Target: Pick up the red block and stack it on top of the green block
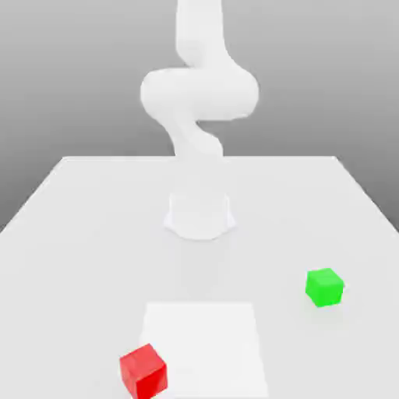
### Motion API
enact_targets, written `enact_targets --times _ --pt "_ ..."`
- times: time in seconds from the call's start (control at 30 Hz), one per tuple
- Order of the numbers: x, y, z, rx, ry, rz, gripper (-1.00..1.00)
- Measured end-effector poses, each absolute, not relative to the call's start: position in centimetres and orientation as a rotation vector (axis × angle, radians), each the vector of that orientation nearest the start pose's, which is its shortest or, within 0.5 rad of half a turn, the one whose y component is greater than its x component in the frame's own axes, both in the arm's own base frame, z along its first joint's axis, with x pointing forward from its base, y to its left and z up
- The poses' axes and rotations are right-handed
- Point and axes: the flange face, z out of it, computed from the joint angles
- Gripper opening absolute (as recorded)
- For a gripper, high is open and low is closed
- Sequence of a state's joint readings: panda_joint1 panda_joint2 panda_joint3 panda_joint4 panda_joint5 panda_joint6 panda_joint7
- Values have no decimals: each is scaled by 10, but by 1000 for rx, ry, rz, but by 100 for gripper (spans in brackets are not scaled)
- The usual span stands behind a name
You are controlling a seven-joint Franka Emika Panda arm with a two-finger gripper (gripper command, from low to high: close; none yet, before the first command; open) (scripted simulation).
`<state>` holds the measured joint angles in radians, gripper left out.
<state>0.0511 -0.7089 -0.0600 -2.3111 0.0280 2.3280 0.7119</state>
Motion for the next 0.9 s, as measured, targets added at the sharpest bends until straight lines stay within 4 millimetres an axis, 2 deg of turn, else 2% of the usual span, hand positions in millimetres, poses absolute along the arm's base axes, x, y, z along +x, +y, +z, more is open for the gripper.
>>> enact_targets --times 0.2,0.33,0.43,0.63,0.77,0.9 --pt "450 -27 573 -2644 795 -672 0" --pt "480 -33 500 -2727 694 -528 0" --pt "495 -37 444 -2789 619 -427 0" --pt "504 -48 336 -2920 471 -242 0" --pt "497 -61 272 -3015 367 -128 0" --pt "483 -78 218 -3113 255 -24 0"
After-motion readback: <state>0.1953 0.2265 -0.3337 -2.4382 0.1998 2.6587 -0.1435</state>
